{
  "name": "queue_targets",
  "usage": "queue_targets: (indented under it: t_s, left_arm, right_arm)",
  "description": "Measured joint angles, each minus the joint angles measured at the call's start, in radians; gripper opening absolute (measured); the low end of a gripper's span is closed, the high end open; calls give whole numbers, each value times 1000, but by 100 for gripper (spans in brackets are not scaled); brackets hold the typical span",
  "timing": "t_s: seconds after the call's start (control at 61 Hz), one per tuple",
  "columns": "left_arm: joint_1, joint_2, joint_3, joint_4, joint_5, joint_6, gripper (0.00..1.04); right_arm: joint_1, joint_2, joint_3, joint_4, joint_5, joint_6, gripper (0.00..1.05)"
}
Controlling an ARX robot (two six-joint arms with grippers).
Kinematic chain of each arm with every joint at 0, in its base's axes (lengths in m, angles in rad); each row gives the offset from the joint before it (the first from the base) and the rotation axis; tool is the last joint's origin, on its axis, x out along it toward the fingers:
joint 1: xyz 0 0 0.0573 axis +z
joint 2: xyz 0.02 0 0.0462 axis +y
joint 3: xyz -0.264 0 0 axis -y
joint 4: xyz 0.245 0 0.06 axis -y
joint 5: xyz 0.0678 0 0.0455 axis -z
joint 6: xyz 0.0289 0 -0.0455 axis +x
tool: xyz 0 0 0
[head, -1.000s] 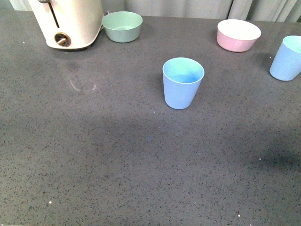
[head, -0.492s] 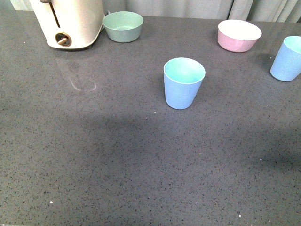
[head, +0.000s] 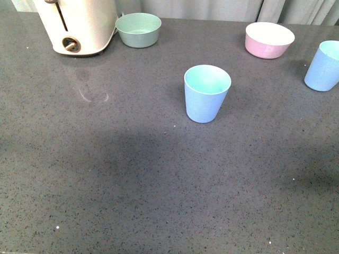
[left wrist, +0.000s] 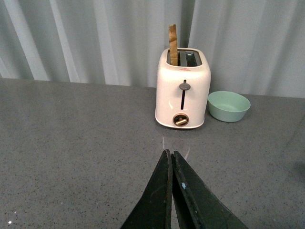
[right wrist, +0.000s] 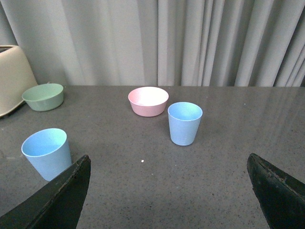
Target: Stack blue cups with both arms
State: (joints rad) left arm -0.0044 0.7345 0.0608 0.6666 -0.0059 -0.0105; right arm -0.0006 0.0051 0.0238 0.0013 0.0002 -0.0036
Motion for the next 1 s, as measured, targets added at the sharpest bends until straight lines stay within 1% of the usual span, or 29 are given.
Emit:
queue_targets:
  t_s: [0.049, 0.098, 0.492, 1.0]
  left_arm:
    - [0, -3, -20, 31, 6, 0, 2]
    - [0, -17, -37, 28, 6, 0, 2]
    - [0, -293, -46, -227, 6, 1, 2]
    - [0, -500, -46, -431, 6, 1, 2]
  right_arm:
    - [0, 0, 0, 0, 0, 0, 96]
    - [0, 0, 0, 0, 0, 0, 96]
    - [0, 0, 0, 0, 0, 0, 96]
    - [0, 0, 0, 0, 0, 0, 96]
